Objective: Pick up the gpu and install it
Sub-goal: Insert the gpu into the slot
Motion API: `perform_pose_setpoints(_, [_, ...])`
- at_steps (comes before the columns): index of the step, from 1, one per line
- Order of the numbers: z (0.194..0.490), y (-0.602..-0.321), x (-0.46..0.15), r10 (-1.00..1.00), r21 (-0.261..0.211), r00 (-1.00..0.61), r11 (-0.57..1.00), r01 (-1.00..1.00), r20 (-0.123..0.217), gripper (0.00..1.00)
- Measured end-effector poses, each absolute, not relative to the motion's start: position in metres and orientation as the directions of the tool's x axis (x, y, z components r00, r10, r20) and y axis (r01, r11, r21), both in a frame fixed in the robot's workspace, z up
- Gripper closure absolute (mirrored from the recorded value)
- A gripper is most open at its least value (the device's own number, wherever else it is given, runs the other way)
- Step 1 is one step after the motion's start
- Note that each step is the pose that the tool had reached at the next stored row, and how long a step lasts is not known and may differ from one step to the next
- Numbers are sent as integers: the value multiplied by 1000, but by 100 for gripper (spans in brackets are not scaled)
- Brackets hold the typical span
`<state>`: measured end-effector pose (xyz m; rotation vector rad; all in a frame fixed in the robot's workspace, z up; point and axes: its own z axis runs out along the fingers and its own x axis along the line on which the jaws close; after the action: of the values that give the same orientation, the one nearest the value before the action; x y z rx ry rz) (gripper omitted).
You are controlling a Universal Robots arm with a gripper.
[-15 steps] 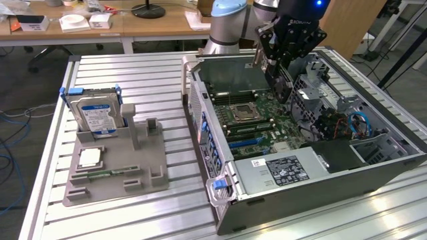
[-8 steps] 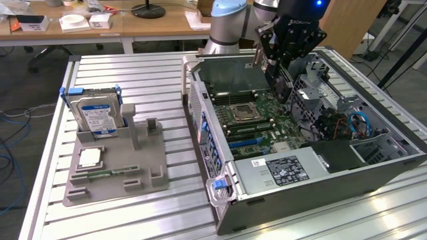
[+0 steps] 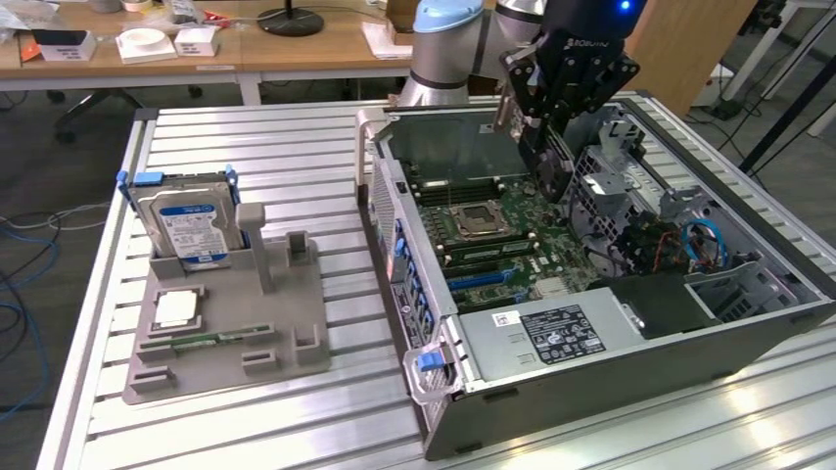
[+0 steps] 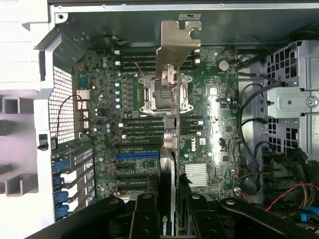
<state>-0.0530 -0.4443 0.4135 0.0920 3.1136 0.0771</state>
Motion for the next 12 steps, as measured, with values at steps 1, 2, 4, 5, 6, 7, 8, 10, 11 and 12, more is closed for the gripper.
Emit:
perform_pose_setpoints(1, [414,-444,-53,56,50,-998,997,55,-24,74])
perform_pose_setpoints(2, [414,-444,-53,52,50,-998,997,51,-24,74])
perform_pose_setpoints(4, [414,-444,-53,44,50,-999,998,43,-24,74])
perform_pose_setpoints(5, [413,-444,-53,40,50,-999,998,39,-24,74])
perform_pose_setpoints(6, [414,-444,-53,36,50,-999,998,35,-24,74])
perform_pose_setpoints(7, [414,-444,-53,32,50,-999,998,31,-24,74])
perform_pose_setpoints(8, [414,-444,-53,28,50,-999,998,27,-24,74])
perform_pose_setpoints(10, [414,-444,-53,19,50,-1000,999,18,-24,74])
perform_pose_setpoints(11, [413,-444,-53,15,50,-1000,999,14,-24,74])
perform_pose_setpoints(12, [414,-444,-53,11,50,-1000,999,9,-24,74])
